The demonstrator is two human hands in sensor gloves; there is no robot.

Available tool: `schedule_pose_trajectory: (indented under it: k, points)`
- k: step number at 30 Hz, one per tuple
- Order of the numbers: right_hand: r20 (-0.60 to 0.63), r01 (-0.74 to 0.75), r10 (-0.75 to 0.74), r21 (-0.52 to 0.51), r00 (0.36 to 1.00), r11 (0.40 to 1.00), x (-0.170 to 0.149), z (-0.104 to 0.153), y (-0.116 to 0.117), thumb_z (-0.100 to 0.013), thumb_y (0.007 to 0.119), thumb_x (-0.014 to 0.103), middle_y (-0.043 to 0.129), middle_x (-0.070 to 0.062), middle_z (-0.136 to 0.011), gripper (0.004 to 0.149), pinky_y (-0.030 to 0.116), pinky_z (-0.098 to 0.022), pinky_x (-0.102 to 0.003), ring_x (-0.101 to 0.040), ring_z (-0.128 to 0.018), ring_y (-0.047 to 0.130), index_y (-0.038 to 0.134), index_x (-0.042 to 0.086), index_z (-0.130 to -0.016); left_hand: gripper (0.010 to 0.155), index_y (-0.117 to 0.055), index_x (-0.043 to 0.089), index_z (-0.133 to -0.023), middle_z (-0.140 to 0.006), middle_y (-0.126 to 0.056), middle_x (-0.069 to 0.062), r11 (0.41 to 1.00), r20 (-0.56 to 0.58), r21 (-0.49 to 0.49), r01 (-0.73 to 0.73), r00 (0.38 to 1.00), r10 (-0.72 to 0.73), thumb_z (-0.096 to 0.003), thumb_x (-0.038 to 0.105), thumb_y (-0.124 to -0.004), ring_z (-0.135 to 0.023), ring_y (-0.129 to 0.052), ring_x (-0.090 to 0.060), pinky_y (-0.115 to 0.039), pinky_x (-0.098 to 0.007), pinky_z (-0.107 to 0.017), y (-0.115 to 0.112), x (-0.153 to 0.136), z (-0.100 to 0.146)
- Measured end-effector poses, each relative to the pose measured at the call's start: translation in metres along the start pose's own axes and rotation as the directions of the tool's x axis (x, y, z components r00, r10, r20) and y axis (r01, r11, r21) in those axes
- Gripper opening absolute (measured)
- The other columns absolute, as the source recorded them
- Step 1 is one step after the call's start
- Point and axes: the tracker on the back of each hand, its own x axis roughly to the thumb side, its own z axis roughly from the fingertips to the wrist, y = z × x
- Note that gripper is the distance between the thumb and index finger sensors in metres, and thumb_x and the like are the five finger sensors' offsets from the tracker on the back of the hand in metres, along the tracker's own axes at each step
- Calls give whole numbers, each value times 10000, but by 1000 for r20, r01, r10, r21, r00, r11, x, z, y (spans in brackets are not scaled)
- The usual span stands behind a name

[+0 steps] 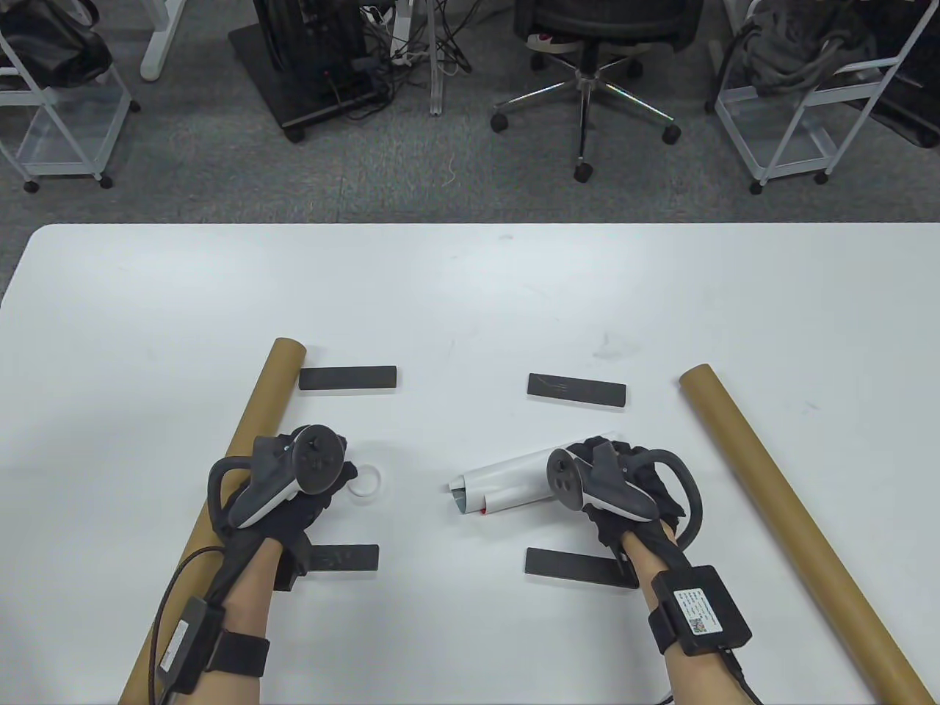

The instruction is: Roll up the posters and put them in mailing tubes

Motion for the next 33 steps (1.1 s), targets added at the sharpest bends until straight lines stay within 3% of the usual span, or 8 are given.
schedule_pose_trajectory:
  k: [5,9,17,20,23,28,33]
  points:
    - [-12,27,-28,-41,1000,999,-3,-5,3,-420,814,355,733,-52,-1036,587,685,-689,-580,-320,-919,840,618,238,-961,552,-779,302,-1022,-1110,-803,-31,1000,1,1,3,1000,-3,-523,530,-714,-978,-872,-319,-662,-596,-803,0,0,0]
    - [-24,67,-69,-67,997,996,-8,-3,1,-431,803,345,796,-32,-984,408,707,-673,-585,-317,-885,878,742,267,-827,553,-780,302,-1022,-1110,-803,-32,1000,2,-3,0,1000,0,-523,530,-715,-979,-872,-319,-661,-598,-803,-1,0,-1]
    - [-21,62,-66,-158,998,986,-6,7,-12,-436,795,337,779,-66,-993,379,666,-680,-621,-378,-906,827,767,255,-804,554,-778,295,-1026,-1114,-796,-39,1000,32,-10,-22,999,22,-526,526,-713,-981,-865,-329,-656,-602,-802,-1,11,2]
    - [0,85,-86,-200,996,976,-3,13,-26,-438,795,337,765,-80,-1007,380,648,-684,-634,-407,-923,796,767,251,-808,560,-770,304,-1030,-1121,-791,-30,1000,91,3,16,996,-17,-523,534,-712,-992,-860,-325,-661,-595,-804,1,30,6]
    - [35,118,-113,-245,993,962,0,20,-38,-444,793,337,761,-84,-1012,378,645,-685,-637,-411,-930,788,767,249,-810,577,-748,302,-1051,-1143,-763,-39,996,135,-2,-90,987,89,-522,532,-716,-1017,-833,-341,-652,-598,-808,6,45,6]
    - [80,119,-101,-285,992,951,6,32,-52,-446,791,333,763,-71,-1012,375,645,-688,-636,-398,-939,785,765,253,-812,700,-578,286,-1161,-1218,-656,-59,993,180,-8,-118,976,118,-521,529,-726,-1073,-765,-377,-633,-595,-819,18,67,-1]
    - [137,134,-95,-305,986,943,13,40,-61,-446,792,336,764,-68,-1011,375,644,-687,-640,-397,-942,782,765,257,-811,753,-475,315,-1193,-1270,-561,-46,986,248,-8,-169,955,165,-519,527,-734,-1130,-686,-397,-598,-609,-832,30,98,-2]
